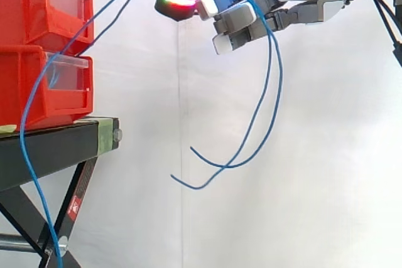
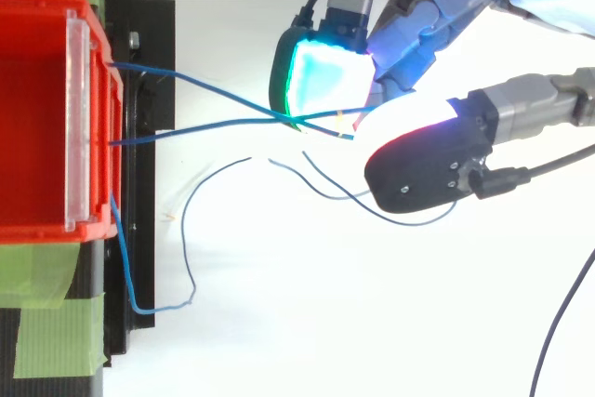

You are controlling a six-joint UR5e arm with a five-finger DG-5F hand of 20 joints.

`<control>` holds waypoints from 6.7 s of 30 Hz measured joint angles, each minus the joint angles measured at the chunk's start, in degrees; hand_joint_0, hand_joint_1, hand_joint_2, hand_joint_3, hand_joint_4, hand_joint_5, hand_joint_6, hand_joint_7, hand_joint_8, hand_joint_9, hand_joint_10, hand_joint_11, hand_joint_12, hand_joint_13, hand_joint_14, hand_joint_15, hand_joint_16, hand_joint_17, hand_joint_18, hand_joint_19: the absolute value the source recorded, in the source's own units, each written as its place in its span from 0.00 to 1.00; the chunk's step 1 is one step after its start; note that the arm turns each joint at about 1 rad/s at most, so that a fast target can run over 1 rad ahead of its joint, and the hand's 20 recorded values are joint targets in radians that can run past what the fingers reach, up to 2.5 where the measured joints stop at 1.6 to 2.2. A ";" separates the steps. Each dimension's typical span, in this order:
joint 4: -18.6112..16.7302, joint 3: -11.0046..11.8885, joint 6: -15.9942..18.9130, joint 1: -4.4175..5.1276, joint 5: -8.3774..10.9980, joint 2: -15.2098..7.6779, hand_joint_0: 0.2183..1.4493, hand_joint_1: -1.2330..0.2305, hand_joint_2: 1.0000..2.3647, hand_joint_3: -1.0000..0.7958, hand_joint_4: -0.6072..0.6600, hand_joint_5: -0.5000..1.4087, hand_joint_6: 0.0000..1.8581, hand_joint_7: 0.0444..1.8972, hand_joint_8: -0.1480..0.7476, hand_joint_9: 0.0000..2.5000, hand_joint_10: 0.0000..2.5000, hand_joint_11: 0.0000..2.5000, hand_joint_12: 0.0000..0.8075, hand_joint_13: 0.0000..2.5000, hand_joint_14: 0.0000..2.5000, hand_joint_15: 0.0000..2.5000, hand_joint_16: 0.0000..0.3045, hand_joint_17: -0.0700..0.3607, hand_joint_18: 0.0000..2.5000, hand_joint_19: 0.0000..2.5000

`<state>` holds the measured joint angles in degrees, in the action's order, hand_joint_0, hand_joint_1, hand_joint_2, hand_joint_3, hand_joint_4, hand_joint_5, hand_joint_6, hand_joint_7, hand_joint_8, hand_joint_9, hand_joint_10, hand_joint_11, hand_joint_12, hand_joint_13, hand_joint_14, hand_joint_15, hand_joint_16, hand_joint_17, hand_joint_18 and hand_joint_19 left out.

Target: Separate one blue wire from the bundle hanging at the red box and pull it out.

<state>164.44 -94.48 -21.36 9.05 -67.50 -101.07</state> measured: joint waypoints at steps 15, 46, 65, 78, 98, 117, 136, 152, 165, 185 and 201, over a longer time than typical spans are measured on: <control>0.13 0.00 2.15 0.15 -0.08 0.00 0.34 0.33 0.02 0.46 0.62 0.17 0.44 0.55 0.56 0.40 0.01 0.46 0.41 0.50 0.04 0.72 0.16 0.41 0.28 0.36; 2.48 0.00 12.57 1.39 -0.35 0.00 0.36 0.21 0.02 0.48 0.65 0.13 0.43 0.57 0.51 0.20 0.01 0.44 0.45 0.37 0.00 0.73 0.17 0.44 0.21 0.36; 2.31 0.00 12.57 1.48 -0.44 0.00 0.36 0.15 0.01 0.39 0.65 0.12 0.41 0.60 0.51 0.14 0.01 0.42 0.46 0.32 0.00 0.71 0.18 0.44 0.19 0.35; 2.17 0.00 12.57 1.50 -0.44 0.00 0.35 0.15 0.00 0.28 0.65 0.12 0.39 0.61 0.51 0.12 0.01 0.41 0.46 0.31 0.00 0.69 0.18 0.45 0.18 0.35; 2.28 0.00 12.57 1.50 -0.42 0.00 0.32 0.39 0.00 0.30 0.66 0.17 0.38 0.60 0.55 0.30 0.01 0.42 0.46 0.40 0.00 0.67 0.16 0.42 0.24 0.38; 2.13 0.00 12.57 1.68 -0.44 0.00 0.33 0.38 0.02 0.47 0.66 0.16 0.44 0.57 0.56 0.34 0.01 0.43 0.45 0.43 0.00 0.67 0.16 0.42 0.26 0.38; 2.14 0.00 12.57 1.81 -0.38 0.00 0.31 0.34 0.02 0.60 0.45 0.18 0.43 0.63 0.52 0.40 0.01 0.46 0.43 0.44 0.00 0.65 0.15 0.41 0.28 0.38; 4.21 -0.01 11.17 1.81 -0.72 0.00 0.32 0.32 0.02 0.61 0.42 0.19 0.42 0.67 0.52 0.40 0.01 0.44 0.50 0.28 0.01 0.39 0.16 0.42 0.24 0.36; 9.86 -0.10 8.20 1.84 -0.62 0.00 0.31 0.32 0.02 0.62 0.42 0.19 0.42 0.69 0.52 0.37 0.01 0.41 0.48 0.15 0.01 0.22 0.16 0.42 0.17 0.30; 11.67 -5.06 11.56 3.51 2.14 0.42 0.31 0.32 0.02 0.62 0.43 0.19 0.42 0.70 0.52 0.36 0.01 0.39 0.47 0.14 0.01 0.20 0.17 0.43 0.15 0.28; 4.31 -15.10 14.36 5.80 5.73 3.59 0.31 0.32 0.02 0.62 0.42 0.19 0.42 0.69 0.53 0.36 0.01 0.39 0.47 0.14 0.01 0.20 0.17 0.43 0.15 0.28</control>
<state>168.75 -109.59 -6.99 14.85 -61.77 -97.48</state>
